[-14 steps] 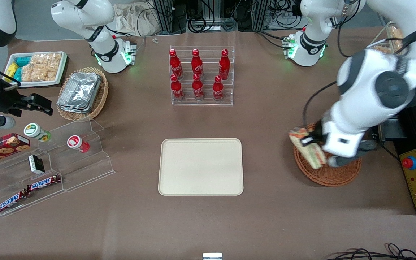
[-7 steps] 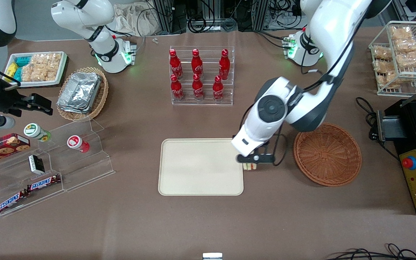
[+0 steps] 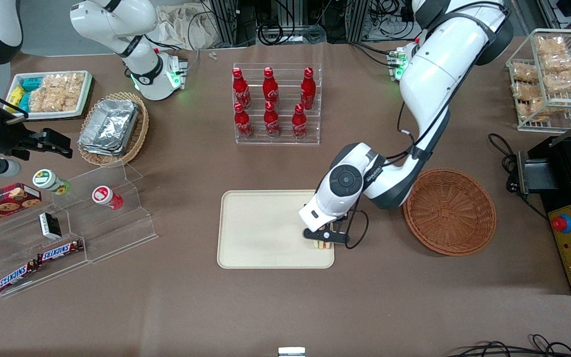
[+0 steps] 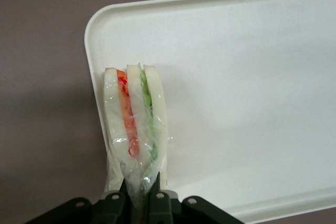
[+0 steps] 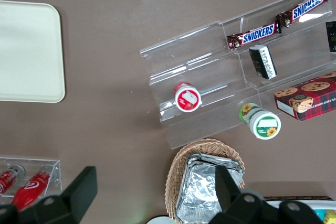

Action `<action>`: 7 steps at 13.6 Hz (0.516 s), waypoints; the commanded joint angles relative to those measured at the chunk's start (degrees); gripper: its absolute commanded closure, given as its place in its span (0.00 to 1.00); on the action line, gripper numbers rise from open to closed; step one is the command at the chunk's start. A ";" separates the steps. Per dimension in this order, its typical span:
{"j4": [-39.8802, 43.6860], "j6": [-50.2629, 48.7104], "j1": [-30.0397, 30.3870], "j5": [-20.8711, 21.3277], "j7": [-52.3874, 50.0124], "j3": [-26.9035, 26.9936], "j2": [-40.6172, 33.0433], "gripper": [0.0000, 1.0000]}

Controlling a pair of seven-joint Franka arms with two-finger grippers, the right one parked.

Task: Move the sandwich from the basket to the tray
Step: 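Lower the sandwich onto the tray and open the left gripper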

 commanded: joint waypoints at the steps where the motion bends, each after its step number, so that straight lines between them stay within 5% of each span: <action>1: 2.91 -1.08 -1.12 0.33 -0.26 0.19 1.32 0.51; 2: 2.91 -1.25 -1.04 0.16 -0.62 0.19 1.06 0.01; 7: 2.56 -8.02 -0.25 -3.10 0.35 0.11 -3.67 0.01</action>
